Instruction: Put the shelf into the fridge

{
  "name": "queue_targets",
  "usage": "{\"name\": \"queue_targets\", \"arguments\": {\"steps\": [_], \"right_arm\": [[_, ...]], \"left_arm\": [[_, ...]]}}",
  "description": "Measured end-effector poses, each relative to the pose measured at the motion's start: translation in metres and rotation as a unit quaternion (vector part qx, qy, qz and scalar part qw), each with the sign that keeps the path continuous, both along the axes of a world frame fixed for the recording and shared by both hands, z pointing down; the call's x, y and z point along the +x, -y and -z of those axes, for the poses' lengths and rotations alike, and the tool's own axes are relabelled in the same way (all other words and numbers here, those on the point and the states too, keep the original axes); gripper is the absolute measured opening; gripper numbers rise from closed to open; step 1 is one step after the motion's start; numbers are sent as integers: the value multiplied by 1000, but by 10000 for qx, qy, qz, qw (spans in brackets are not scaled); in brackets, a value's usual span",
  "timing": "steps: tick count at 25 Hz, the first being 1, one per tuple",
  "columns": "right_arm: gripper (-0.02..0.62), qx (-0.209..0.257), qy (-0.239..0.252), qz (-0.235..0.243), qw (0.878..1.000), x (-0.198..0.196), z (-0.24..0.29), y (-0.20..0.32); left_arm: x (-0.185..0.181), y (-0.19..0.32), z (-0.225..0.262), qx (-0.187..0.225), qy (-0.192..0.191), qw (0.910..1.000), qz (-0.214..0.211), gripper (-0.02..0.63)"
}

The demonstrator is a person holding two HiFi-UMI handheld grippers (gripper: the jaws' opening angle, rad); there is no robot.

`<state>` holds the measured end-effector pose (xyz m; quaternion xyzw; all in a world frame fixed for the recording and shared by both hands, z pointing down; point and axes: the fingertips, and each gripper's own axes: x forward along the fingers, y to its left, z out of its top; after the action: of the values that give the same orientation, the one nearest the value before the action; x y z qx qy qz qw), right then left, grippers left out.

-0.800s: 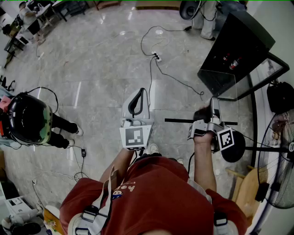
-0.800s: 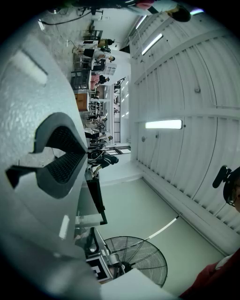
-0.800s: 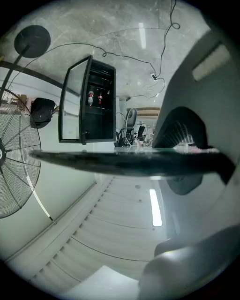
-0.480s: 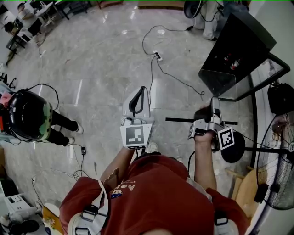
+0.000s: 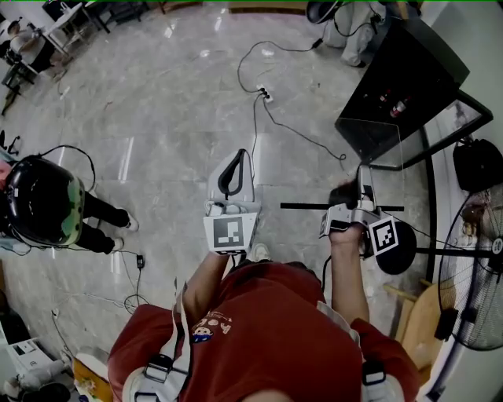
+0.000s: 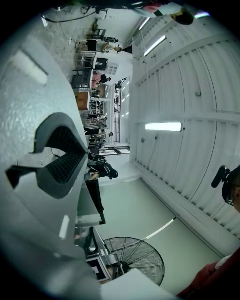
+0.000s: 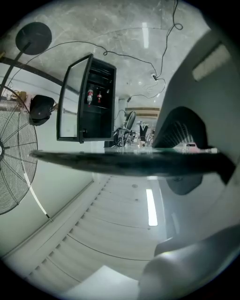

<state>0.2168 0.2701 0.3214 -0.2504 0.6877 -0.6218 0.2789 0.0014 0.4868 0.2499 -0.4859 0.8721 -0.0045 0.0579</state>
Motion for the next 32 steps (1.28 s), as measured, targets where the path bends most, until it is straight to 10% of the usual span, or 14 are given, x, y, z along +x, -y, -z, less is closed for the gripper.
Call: {"name": "queue_targets", "arguments": {"steps": [15,32], "right_arm": [[6,-219,2,-182,9996,-32,-22,9],[6,-519,-60,-543,9972,-84,-60,163]], "left_arm": [[-41,18,-18,-145,-118,9997,-128,5],[-102,199,-45,-432,-274,9972,-545,5]]}}
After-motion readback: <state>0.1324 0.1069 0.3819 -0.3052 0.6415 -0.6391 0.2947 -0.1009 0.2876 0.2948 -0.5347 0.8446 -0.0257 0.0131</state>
